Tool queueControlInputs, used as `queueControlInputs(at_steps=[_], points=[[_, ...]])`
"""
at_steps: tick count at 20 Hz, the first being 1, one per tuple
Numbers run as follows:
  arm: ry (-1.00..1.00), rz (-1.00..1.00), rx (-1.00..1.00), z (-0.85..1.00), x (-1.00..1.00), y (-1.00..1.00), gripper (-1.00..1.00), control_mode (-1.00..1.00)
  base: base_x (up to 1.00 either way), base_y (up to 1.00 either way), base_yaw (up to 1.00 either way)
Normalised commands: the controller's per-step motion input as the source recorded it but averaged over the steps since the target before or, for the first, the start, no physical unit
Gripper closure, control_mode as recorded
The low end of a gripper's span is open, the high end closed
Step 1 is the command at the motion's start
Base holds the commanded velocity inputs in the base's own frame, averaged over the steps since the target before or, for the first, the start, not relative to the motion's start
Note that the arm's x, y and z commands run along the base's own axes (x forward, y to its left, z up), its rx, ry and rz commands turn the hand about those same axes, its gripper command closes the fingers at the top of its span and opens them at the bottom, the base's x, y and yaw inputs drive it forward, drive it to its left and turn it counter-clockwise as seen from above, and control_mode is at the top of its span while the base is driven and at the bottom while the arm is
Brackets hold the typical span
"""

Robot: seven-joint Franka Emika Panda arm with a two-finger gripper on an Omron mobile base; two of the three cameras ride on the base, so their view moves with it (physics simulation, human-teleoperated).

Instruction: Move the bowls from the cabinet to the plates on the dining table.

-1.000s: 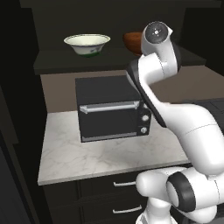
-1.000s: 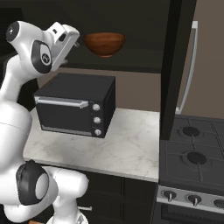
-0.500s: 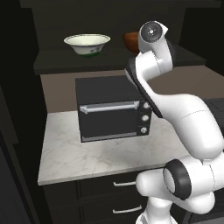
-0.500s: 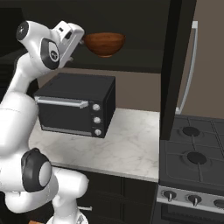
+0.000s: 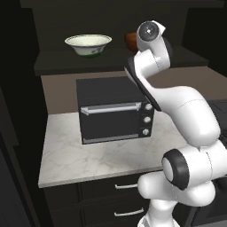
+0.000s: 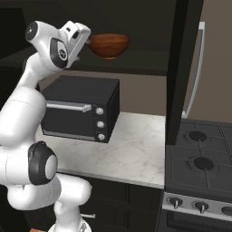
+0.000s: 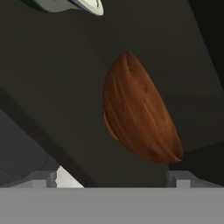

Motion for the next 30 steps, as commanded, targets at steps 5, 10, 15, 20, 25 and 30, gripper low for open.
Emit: queueControlInputs(at_steps=[5,10,15,20,25,30], points=[[0.00,0.00,0.00,0.00,0.33,0.00,-1.00,-1.00,0.00,0.00,0.00],[0.00,0.00,0.00,0.00,0.32,-0.01,-1.00,-1.00,0.00,0.00,0.00],[0.00,0.00,0.00,0.00,0.30,-0.03,-1.00,-1.00,0.00,0.00,0.00],[0.00,-0.01,0.00,0.00,0.28,-0.05,-1.00,-1.00,0.00,0.00,0.00],[0.00,-0.03,0.00,0.00,0.24,-0.13,-1.00,-1.00,0.00,0.00,0.00],[0.00,-0.04,0.00,0.00,0.25,-0.16,-1.00,-1.00,0.00,0.00,0.00]])
